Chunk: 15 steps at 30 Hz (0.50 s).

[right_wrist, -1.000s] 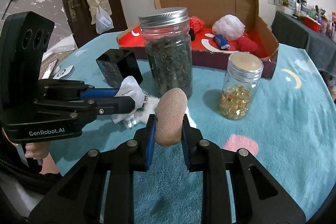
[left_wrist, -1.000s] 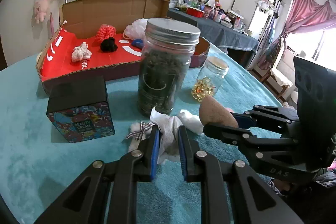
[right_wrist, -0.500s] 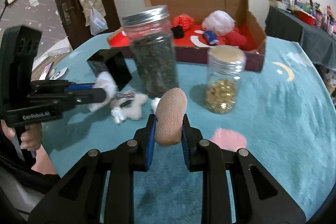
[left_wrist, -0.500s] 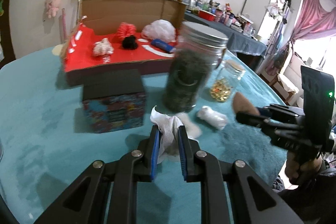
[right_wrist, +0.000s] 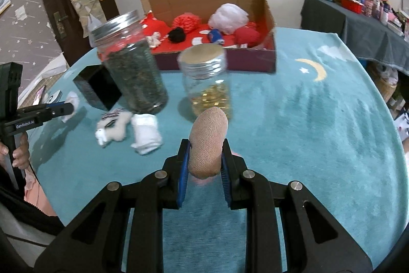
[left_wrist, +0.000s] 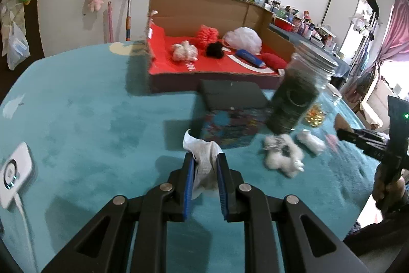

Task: Organize soft objects
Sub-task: 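Carry the white tissue and tan puff over the box with both tools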

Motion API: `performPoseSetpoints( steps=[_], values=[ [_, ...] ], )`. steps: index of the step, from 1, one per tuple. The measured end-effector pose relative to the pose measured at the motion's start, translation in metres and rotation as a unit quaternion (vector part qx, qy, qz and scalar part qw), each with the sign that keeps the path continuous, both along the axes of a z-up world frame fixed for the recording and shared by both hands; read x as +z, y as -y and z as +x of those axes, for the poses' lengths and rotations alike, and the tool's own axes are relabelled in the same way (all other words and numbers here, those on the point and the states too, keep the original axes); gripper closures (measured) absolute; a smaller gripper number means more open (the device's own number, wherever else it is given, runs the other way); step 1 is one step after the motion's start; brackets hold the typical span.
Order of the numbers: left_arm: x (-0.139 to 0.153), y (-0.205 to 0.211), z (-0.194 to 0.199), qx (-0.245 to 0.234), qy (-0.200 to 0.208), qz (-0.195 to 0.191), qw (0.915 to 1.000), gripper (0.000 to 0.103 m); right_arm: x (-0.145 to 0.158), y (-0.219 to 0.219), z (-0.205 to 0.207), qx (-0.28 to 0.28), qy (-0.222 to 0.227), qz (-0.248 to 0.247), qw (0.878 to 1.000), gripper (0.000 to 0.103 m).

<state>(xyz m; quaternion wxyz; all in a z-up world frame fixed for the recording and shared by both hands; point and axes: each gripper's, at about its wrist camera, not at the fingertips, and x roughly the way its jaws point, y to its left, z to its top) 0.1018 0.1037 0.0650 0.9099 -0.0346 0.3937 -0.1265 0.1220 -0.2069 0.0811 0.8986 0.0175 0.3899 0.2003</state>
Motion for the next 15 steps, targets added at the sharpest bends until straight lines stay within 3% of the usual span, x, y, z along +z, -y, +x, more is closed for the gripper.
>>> performPoseSetpoints(
  steps=[7,15],
  values=[
    [0.001,-0.021,0.025,-0.023,0.009,0.035,0.9991,0.085,0.0,0.015,0.019,0.012,-0.004,-0.012,1.0,0.082],
    [0.0,-0.028,0.053,-0.061,0.006,0.033,0.9976,0.085,0.002,0.015,0.048,0.045,-0.005,-0.032,0.998,0.082]
  ],
)
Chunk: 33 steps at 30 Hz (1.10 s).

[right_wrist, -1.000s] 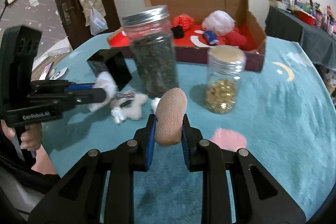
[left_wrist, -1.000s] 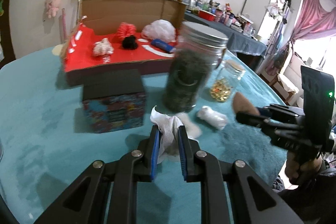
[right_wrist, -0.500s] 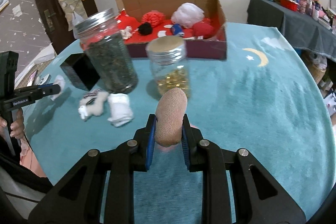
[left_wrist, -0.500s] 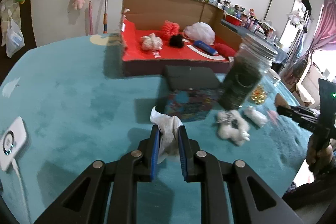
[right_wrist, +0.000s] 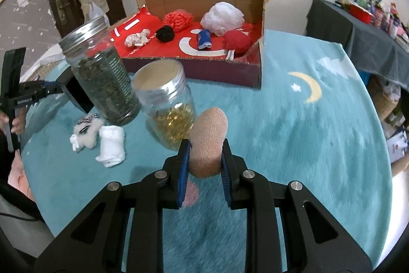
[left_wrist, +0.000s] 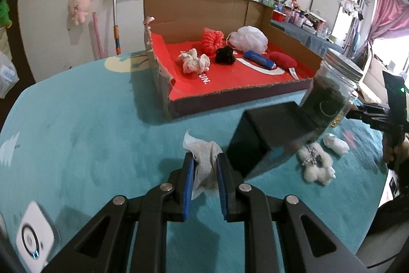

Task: Organize soft objects
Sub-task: 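Carry the white tissue and tan puff over the box with both tools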

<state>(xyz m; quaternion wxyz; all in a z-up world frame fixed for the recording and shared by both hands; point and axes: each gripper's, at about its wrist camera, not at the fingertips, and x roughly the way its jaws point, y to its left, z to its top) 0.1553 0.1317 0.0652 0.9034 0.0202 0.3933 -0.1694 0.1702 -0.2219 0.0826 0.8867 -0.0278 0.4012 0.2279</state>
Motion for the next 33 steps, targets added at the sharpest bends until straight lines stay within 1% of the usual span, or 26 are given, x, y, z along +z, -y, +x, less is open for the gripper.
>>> performPoseSetpoints(
  steps=[5,12,16,20,23,26,28,33],
  values=[
    [0.006,0.001,0.015,-0.033,0.007,0.002,0.9994,0.085,0.003,0.004,0.021,0.012,-0.002,-0.008,1.0,0.082],
    [0.022,0.01,0.035,-0.064,0.018,0.014,0.9977,0.085,0.012,0.011,0.045,0.04,-0.011,0.018,0.999,0.082],
    [0.03,0.014,0.049,-0.077,0.013,0.004,0.997,0.085,0.022,0.011,0.059,0.054,-0.011,0.029,0.998,0.082],
    [0.037,0.023,0.062,-0.09,0.004,-0.015,0.9959,0.085,0.032,0.003,0.071,0.075,-0.011,0.034,0.997,0.082],
    [0.04,0.033,0.073,-0.09,-0.006,-0.02,0.9957,0.085,0.039,-0.007,0.081,0.089,-0.014,0.042,0.995,0.082],
    [0.037,0.045,0.089,-0.08,-0.031,-0.017,0.9962,0.085,0.044,-0.02,0.093,0.096,-0.015,0.041,0.994,0.082],
    [0.035,0.051,0.098,-0.075,-0.04,-0.01,0.9963,0.085,0.046,-0.03,0.101,0.094,-0.016,0.029,0.995,0.082],
    [0.025,0.062,0.121,-0.057,-0.069,0.007,0.996,0.085,0.036,-0.053,0.129,0.082,-0.05,-0.007,0.995,0.082]
  ],
)
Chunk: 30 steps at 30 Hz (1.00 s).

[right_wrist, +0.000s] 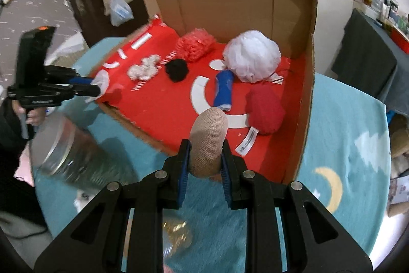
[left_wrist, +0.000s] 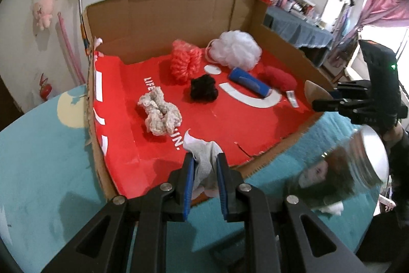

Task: Organize soft objects
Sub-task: 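Carry the white tissue and tan puff over the box with both tools, then open both tools to drop the tissue and puff into the box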

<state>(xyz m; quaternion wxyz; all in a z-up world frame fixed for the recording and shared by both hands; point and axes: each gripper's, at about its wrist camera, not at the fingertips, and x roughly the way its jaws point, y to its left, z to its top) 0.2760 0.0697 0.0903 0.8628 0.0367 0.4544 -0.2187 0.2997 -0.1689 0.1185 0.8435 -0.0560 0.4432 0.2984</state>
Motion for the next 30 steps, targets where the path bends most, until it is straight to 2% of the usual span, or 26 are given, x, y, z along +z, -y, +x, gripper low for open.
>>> performPoseSetpoints(
  steps=[15,22,26,29,30],
  values=[
    [-0.023,0.01,0.038,0.018,-0.054,0.044,0.9974,0.084,-0.025,-0.035,0.041,-0.003,-0.057,-0.067,0.996,0.08],
    [-0.029,0.014,0.042,0.019,-0.062,0.057,0.9963,0.084,-0.033,-0.041,0.048,-0.009,-0.073,-0.089,0.993,0.078],
    [-0.03,0.015,0.043,0.02,-0.063,0.059,0.9961,0.079,-0.036,-0.04,0.049,-0.015,-0.075,-0.099,0.992,0.071],
    [-0.03,0.014,0.043,0.02,-0.063,0.057,0.9962,0.072,-0.035,-0.041,0.048,-0.008,-0.076,-0.093,0.993,0.051],
    [-0.029,0.014,0.042,0.02,-0.062,0.054,0.9964,0.071,-0.034,-0.043,0.047,-0.007,-0.072,-0.097,0.993,0.051]
  ],
)
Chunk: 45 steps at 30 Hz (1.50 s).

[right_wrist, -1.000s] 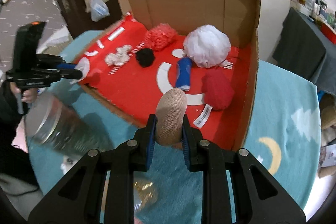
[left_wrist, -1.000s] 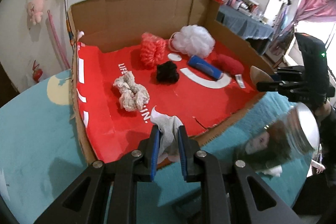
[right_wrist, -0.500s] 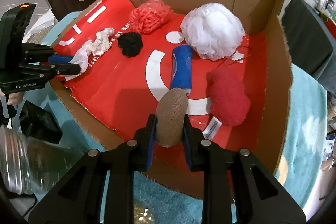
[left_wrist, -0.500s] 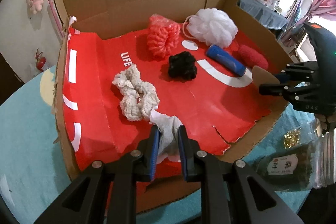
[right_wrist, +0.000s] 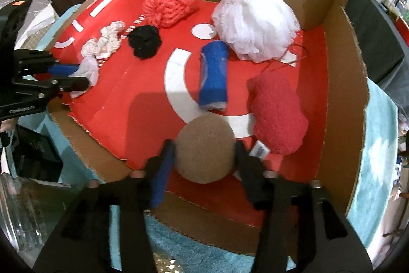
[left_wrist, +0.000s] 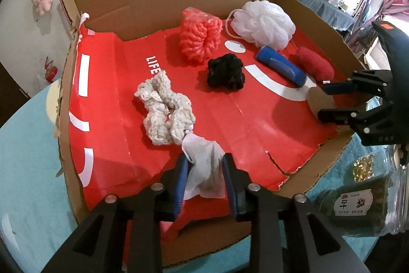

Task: Organize soft objects
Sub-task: 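Open both tools to drop the tissue and puff into the box, then withdraw both open tools from the box back over the table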

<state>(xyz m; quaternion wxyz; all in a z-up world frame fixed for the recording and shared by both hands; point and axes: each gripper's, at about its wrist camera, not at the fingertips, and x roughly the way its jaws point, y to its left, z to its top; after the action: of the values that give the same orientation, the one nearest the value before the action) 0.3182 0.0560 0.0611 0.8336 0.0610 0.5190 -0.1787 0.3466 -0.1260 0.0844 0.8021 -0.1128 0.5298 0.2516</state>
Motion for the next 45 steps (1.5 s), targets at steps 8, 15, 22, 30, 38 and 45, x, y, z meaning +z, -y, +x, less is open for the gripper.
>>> performPoseSetpoints(
  steps=[8,15,22,30,38,45],
  values=[
    [0.026,-0.007,-0.016,0.004,0.037,-0.028,0.9989,0.039,0.018,0.002,-0.008,-0.008,0.028,-0.004,1.0,0.042],
    [0.057,-0.014,-0.04,0.028,0.079,-0.051,0.9952,0.023,0.046,0.013,-0.025,-0.032,0.053,0.012,0.998,0.034],
    [0.088,-0.016,-0.076,0.061,0.133,-0.072,0.9866,0.011,0.087,0.027,-0.055,-0.064,0.097,0.041,0.992,0.031],
    [0.121,-0.007,-0.132,0.087,0.207,-0.082,0.971,0.003,0.13,0.033,-0.115,-0.085,0.18,0.064,0.978,0.023],
    [0.149,0.01,-0.212,0.104,0.325,-0.082,0.9364,0.0,0.154,0.034,-0.196,-0.089,0.259,0.089,0.958,0.016],
    [0.148,0.026,-0.267,0.112,0.377,-0.084,0.9155,0.0,0.16,0.034,-0.256,-0.1,0.3,0.114,0.942,0.009]
  ],
)
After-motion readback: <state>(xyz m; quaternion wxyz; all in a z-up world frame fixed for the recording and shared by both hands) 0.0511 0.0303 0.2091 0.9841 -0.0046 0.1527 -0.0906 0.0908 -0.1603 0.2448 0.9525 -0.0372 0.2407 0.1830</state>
